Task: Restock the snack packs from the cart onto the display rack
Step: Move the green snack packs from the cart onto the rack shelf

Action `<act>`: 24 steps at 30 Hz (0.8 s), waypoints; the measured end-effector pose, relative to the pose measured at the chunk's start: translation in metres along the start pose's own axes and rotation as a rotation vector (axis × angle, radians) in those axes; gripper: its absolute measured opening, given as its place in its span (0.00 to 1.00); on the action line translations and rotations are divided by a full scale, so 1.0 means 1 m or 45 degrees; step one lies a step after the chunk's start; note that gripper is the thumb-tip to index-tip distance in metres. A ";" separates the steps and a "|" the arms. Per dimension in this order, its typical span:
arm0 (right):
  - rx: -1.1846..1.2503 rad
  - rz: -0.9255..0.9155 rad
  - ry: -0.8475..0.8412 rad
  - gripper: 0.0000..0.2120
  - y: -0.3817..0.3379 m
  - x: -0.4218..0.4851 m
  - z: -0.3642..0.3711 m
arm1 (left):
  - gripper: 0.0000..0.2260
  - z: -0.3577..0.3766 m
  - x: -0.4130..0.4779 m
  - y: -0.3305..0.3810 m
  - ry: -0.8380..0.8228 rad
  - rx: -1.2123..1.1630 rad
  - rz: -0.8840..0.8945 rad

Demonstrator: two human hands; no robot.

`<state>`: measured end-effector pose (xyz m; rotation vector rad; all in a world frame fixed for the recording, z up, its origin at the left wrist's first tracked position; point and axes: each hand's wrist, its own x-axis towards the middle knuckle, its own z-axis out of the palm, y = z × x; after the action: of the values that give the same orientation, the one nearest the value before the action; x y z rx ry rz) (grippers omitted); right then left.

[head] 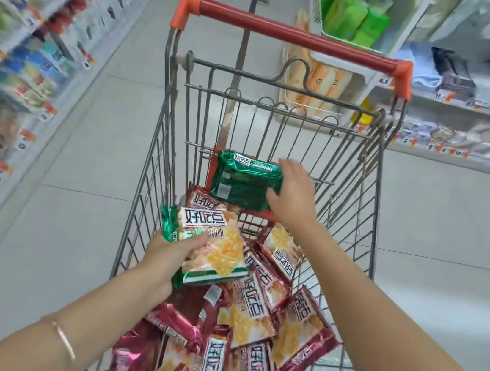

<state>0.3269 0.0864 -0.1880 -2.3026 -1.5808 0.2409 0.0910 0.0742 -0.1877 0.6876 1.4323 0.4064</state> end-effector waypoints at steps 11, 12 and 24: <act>-0.074 0.075 -0.285 0.26 0.028 -0.040 0.038 | 0.16 -0.008 -0.009 -0.019 -0.057 -0.096 0.003; -0.096 -0.036 -0.167 0.24 0.026 -0.052 0.036 | 0.13 -0.008 -0.009 -0.021 -0.065 -0.131 -0.020; -0.100 -0.716 0.572 0.31 -0.004 -0.156 0.000 | 0.16 0.007 -0.022 -0.003 -0.235 -0.113 0.031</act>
<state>0.2665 -0.0569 -0.1945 -1.6943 -1.9083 -0.4483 0.0951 0.0568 -0.1727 0.6541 1.2254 0.4118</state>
